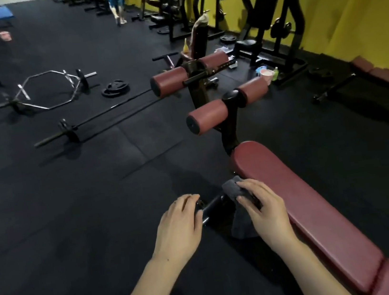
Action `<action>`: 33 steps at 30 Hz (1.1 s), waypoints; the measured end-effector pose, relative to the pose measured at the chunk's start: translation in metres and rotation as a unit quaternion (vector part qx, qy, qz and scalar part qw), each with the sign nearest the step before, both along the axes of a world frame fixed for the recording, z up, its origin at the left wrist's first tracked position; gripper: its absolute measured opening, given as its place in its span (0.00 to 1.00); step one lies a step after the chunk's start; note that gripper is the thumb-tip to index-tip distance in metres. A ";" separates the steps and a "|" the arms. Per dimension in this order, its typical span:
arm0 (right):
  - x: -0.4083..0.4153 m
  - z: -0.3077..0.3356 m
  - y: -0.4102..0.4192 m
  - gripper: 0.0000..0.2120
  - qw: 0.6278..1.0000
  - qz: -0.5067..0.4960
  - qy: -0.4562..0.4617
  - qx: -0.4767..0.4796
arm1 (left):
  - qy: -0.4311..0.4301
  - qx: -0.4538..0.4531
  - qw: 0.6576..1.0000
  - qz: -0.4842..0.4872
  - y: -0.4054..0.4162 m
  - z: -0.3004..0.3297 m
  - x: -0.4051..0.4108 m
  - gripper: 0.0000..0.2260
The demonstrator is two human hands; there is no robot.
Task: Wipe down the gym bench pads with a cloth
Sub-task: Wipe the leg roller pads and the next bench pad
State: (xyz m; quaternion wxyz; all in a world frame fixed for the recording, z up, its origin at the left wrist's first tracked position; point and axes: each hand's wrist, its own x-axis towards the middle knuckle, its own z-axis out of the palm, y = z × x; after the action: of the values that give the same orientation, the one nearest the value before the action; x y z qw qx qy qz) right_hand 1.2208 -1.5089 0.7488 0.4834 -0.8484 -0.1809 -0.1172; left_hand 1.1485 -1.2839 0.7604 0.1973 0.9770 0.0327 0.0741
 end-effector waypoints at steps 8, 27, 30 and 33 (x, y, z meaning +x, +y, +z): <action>0.143 -0.022 0.030 0.14 0.999 -0.035 0.010 0.019 | 0.010 0.024 0.999 -0.039 0.036 -0.016 0.154 0.21; 0.476 -0.066 0.103 0.13 0.992 -0.117 0.041 0.005 | 0.062 -0.015 0.995 -0.079 0.104 -0.045 0.463 0.18; 0.524 -0.070 0.119 0.16 0.987 -0.142 0.069 -0.005 | 0.072 -0.004 0.989 -0.131 0.129 -0.056 0.512 0.16; 0.552 -0.085 0.145 0.19 0.980 -0.165 0.106 -0.033 | 0.100 0.017 0.975 -0.196 0.158 -0.067 0.556 0.17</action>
State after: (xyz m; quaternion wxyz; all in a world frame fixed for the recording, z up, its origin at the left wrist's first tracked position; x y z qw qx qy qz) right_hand 1.7723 -1.3640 0.6639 0.4455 -0.8898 0.0102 -0.0984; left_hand 1.7046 -1.1263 0.6937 0.1874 0.9700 -0.1411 -0.0640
